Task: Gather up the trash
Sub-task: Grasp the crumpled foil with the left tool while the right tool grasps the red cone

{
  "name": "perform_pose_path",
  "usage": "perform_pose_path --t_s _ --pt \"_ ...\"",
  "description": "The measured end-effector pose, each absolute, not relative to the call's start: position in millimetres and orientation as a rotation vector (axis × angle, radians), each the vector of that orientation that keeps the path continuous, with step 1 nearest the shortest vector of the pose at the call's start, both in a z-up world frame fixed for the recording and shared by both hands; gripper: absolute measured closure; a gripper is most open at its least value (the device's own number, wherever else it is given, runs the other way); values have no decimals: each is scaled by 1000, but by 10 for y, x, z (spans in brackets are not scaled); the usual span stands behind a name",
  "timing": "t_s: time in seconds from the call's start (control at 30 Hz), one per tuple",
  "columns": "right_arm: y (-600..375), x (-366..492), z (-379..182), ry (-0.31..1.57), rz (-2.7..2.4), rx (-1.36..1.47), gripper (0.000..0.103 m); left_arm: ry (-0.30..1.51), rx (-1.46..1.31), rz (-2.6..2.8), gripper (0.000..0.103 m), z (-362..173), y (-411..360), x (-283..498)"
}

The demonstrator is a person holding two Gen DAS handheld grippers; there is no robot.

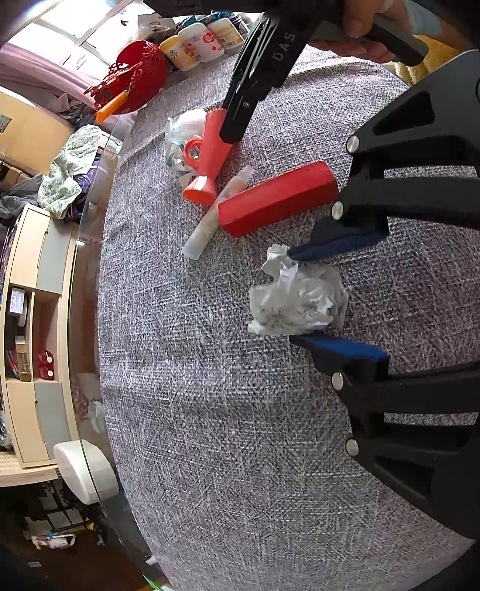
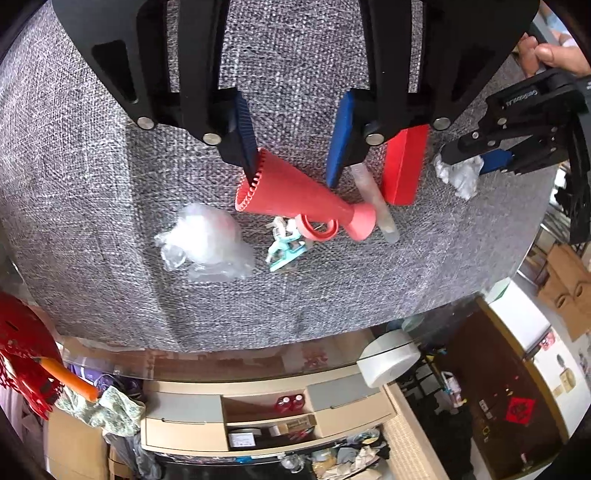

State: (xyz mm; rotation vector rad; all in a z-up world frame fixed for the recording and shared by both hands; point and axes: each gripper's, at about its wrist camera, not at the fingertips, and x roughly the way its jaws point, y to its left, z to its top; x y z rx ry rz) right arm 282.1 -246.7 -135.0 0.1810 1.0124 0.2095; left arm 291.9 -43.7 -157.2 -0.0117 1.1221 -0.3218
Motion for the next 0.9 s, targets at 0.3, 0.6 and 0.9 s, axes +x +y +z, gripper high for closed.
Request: perform_pose_path --t_s 0.3,0.6,0.9 --pt "-2275 2759 -1300 1001 275 136 92 1119 -28 -348 79 -1571 -404 2891" --pt "-2161 2587 -1100 969 309 114 96 1079 -36 -360 83 -1381 -340 2730" --pt "-2231 2127 -666 901 280 114 96 981 -8 -350 83 -860 -306 2253"
